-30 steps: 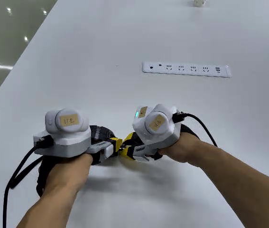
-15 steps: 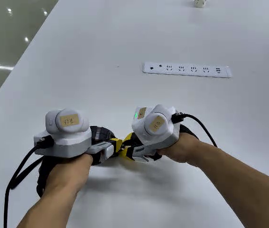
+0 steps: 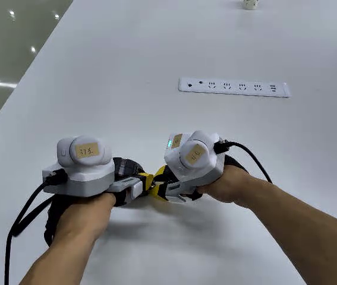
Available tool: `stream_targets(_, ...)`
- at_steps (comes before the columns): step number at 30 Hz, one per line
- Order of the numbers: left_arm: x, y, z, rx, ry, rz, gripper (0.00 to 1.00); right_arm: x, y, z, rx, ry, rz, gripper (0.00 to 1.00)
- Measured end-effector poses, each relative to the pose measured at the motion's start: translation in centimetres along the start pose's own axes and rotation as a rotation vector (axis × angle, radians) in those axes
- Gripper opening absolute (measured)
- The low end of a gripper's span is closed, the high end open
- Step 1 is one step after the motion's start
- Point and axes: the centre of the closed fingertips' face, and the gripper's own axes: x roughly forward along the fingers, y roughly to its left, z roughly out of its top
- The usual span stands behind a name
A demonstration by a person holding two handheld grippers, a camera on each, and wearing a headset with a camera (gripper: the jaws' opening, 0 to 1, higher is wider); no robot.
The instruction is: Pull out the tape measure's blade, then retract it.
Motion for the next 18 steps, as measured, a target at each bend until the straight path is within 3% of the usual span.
stream_targets(18,0.0,-0.1,-0.1,-0.016,-0.002,-0.004,0.63,-1.2,-0.3,-0.9,-0.015,0.021,-0.014,0.2)
